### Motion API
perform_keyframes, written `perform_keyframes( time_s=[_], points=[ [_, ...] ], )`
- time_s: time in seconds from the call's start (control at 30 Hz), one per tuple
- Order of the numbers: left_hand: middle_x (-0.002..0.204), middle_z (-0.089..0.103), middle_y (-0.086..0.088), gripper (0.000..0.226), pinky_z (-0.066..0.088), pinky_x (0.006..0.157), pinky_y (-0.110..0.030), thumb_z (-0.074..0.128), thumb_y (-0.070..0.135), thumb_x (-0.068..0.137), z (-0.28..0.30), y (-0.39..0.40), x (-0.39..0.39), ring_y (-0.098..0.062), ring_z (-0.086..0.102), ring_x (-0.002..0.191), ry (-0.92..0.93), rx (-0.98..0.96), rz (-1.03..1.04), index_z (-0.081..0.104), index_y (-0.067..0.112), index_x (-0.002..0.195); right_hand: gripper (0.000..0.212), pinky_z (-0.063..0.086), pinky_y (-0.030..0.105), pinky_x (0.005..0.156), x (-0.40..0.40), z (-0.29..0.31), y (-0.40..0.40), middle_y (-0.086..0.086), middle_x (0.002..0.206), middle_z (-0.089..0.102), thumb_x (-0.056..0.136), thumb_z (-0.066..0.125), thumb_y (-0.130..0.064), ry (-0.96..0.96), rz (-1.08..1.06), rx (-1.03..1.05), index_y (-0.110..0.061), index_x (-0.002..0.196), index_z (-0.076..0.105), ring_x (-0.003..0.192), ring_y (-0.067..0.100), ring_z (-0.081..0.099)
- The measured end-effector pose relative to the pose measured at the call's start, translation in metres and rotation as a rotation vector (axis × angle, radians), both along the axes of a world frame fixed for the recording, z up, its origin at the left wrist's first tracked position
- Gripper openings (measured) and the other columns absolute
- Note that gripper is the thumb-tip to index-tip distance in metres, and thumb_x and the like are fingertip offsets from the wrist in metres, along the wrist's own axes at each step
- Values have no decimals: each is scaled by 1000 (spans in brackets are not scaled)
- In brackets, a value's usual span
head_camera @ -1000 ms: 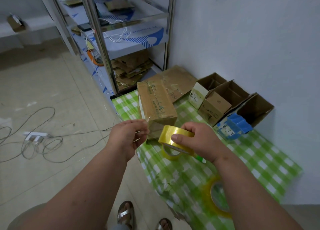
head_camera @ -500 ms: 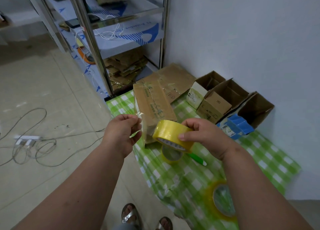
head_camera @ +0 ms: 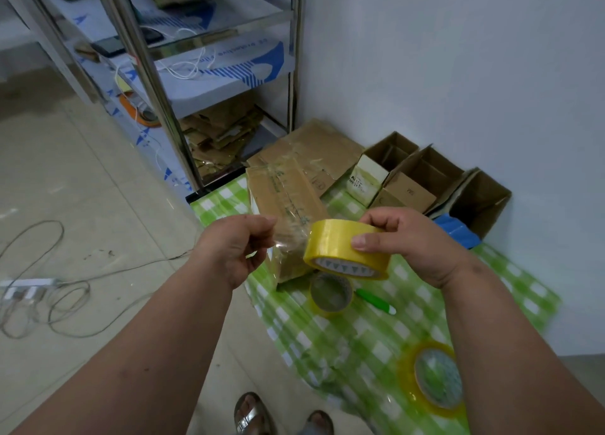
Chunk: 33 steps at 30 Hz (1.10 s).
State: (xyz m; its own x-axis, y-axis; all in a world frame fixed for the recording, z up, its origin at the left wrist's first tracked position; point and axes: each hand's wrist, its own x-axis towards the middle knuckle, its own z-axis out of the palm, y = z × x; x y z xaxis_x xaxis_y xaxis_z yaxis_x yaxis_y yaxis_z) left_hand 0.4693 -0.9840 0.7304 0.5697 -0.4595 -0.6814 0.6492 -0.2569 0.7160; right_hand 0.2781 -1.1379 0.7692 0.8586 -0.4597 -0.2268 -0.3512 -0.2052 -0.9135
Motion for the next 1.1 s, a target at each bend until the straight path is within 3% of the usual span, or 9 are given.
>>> perform_keyframes(
  time_s=[0.13,0.23,0.33,0.5,0.77,0.87,0.97,1.1],
  points=[
    [59,67,5,7,37,57,-26,73,11,83,-2,-4,1,-10,60,59,-146,30,27,70,16,77,44,34,40,78,4,-3,-11,1,67,55,55,67,-51,6,-17,38,-10,72,68,73,16,50],
    [66,68,5,10,35,57,-27,75,12,81,-2,-5,-2,-13,49,67,-252,55,37,69,16,75,45,33,38,76,5,-3,-23,2,66,55,57,68,-51,-12,-4,43,-9,72,68,71,16,50],
    [62,66,4,13,32,52,-25,72,8,83,-3,-6,-5,-11,46,60,-255,54,82,66,16,74,49,35,35,72,8,0,-36,2,66,58,61,69,-52,-21,38,15,-6,75,67,67,12,53],
    [59,64,2,13,32,48,-24,68,4,85,-4,-8,-16,-9,45,49,-222,46,171,64,13,77,36,40,36,73,16,5,-55,2,65,61,69,69,-44,11,58,-66,-8,74,69,66,16,56],
    [67,62,0,11,31,46,-23,68,6,87,-19,-2,-21,-9,43,53,-243,92,326,65,13,79,54,43,21,57,19,-1,-92,-1,70,67,64,73,-71,146,91,-342,-18,74,72,59,4,62],
    [71,63,-3,12,31,46,-24,68,7,87,-25,-6,-27,-11,43,55,-249,111,343,64,13,78,45,46,29,64,27,-12,-102,-6,78,64,68,64,-74,229,135,-414,-29,73,68,74,14,64],
    [71,63,-3,14,33,48,-25,69,8,87,-29,-5,-29,-13,44,57,-285,152,344,64,13,75,39,50,38,75,37,-23,-107,-3,88,63,80,63,-66,306,179,-484,-28,84,69,86,20,62],
    [73,64,-4,13,34,51,-24,70,9,87,-34,-3,-35,-12,47,57,-353,190,334,64,11,75,36,38,29,61,47,-31,-108,-4,79,57,83,59,-64,346,239,-537,-32,67,56,78,17,59]
  ],
)
